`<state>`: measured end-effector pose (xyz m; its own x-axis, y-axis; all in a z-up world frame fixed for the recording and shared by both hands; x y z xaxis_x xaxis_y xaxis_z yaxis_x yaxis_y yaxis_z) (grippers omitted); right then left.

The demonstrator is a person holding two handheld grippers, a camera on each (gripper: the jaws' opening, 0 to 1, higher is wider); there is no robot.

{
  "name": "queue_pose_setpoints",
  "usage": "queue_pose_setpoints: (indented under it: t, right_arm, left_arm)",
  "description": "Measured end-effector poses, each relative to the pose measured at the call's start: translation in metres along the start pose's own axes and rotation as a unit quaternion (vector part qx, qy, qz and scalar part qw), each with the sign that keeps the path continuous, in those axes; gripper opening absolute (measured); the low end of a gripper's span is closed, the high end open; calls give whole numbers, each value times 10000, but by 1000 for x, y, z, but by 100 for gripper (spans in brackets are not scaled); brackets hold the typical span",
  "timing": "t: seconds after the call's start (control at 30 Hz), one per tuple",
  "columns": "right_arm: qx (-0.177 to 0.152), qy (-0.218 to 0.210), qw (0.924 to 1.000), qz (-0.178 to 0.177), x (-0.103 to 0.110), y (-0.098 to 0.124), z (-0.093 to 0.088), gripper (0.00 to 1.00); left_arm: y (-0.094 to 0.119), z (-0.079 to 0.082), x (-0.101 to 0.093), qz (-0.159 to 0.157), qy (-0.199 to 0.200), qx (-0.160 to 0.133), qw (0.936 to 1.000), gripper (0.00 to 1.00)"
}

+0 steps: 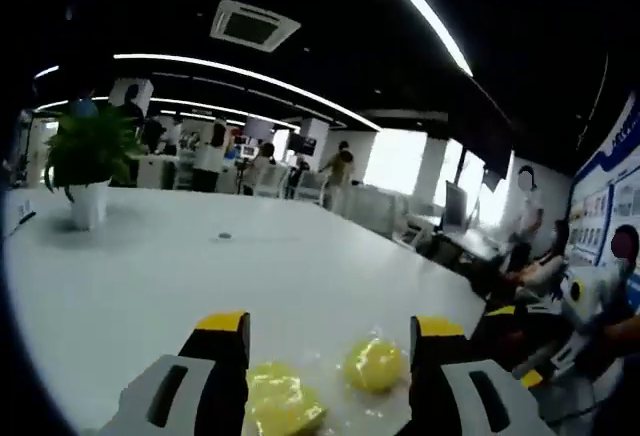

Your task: Compare the silicone blocks by pressing each to a similar depth, holding the contact briefly, and releasing to observe deformation and rebound differences across the visible hardness samples.

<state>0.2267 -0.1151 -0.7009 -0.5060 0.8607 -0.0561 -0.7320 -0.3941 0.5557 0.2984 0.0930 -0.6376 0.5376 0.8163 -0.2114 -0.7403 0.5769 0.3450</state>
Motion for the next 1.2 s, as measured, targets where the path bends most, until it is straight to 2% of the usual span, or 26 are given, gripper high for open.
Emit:
queue_pose_setpoints:
  t: [0.1,0.17,0.27,0.37,0.53,0.67,0.7,0.83,0.97,1.03,1.07,1.1,1.2]
  right_arm:
    - [15,-17,10000,29,-1,-2,0,88]
    - [32,-35,10000,67,-1,-4,0,89]
    - [45,17,9999,117,1,-4,0,89]
    - [-9,92,9997,226,6,-5,1,93]
    - [84,78,9996,276,5,-6,-2,96]
    - [118,61,9995,297,4,-6,-4,96]
    - [123,63,9995,296,4,-6,-4,96]
    - [71,100,9995,283,5,-5,-3,95]
    - [109,143,9995,258,4,-5,-5,94]
    - [146,173,9994,276,5,-6,-7,95]
    - [141,214,9994,252,6,-6,-8,96]
    - [114,388,9991,144,4,-6,-7,96]
    - [217,423,9988,151,6,-8,-10,96]
  left_arm:
    - [27,-9,2,85,-358,81,9993,76]
    - [43,-17,4,145,-332,113,9993,80]
    - [63,-32,9,264,-38,229,9994,87]
    - [78,-43,13,478,-282,309,9980,92]
    - [81,-57,9,484,-298,439,9974,100]
    - [77,-70,1,462,-397,598,9963,100]
    - [77,-73,2,540,-459,644,9954,100]
    - [79,-74,1,624,-579,608,9945,100]
    - [78,-86,-8,448,-555,744,9947,100]
    - [77,-93,-14,354,-736,893,9927,100]
    - [77,-92,-14,366,-849,869,9919,100]
    - [77,-91,-14,362,-846,856,9921,100]
    - [76,-92,-12,351,-758,849,9929,100]
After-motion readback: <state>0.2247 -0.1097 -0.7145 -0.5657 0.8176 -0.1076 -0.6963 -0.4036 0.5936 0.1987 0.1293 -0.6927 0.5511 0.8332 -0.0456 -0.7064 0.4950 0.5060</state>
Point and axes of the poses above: the point that each gripper's makers call its tool centre point, and the gripper's own axes: y roughly backward along the fingers, x roughly to its left, z roughly out of its top, the point moved 2 cm from there along y, roughly backward along the fingers, and after that the axes turned 8 degrees about x, right-handed, at the moved point
